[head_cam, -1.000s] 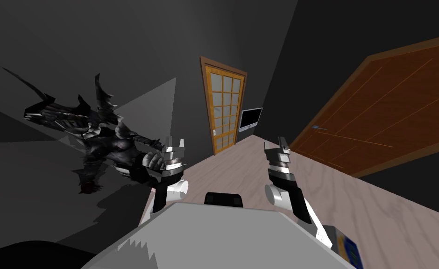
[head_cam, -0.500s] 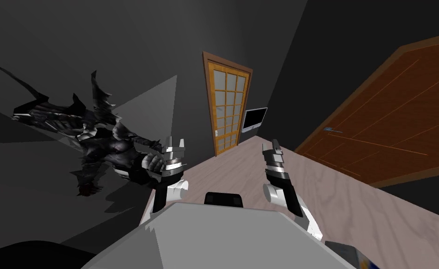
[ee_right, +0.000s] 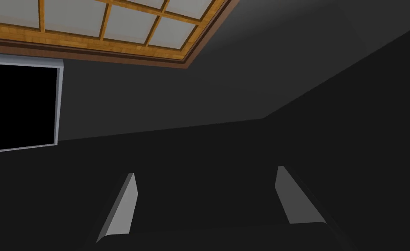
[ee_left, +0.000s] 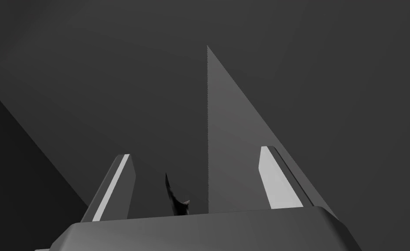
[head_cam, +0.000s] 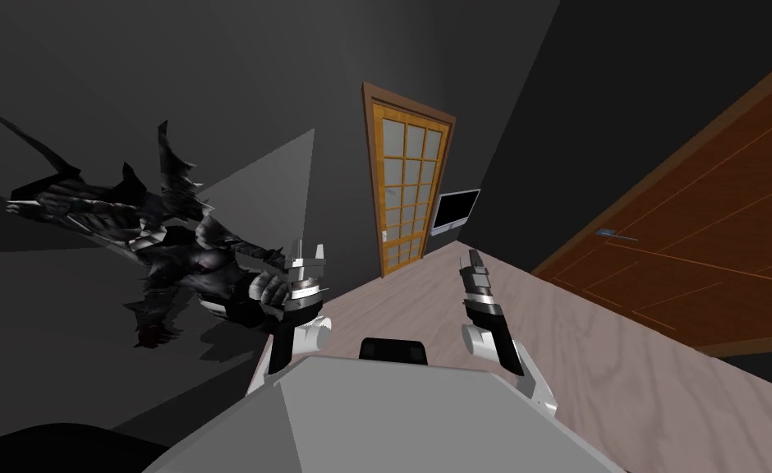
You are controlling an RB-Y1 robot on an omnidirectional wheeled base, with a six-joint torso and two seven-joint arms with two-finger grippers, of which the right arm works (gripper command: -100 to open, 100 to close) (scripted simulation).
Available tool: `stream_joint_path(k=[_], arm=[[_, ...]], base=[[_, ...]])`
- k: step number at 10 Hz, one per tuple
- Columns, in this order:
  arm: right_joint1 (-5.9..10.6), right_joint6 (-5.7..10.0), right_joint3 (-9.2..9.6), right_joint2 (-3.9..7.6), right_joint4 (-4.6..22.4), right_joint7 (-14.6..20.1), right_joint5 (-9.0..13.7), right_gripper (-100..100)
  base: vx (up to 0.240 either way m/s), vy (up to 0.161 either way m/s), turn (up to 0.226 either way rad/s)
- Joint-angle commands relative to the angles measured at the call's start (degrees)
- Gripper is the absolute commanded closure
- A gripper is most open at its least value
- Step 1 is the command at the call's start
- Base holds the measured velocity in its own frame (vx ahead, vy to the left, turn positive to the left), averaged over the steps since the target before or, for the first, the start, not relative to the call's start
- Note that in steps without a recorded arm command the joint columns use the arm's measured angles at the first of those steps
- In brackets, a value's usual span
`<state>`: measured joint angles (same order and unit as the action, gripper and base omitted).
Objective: Pull the door open
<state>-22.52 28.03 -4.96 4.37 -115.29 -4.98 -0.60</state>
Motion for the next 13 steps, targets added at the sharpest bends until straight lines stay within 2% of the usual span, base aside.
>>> stream_joint_path(k=[1,13], arm=[[0.54,0.62,-0.09,0.13,1.88,-1.81,-0.75,-100],[4.54,6.62,-1.59,1.75,17.75,-14.85,-6.33,-100]], base=[[0.096,0.024,0.053],[0.099,0.021,0.076]])
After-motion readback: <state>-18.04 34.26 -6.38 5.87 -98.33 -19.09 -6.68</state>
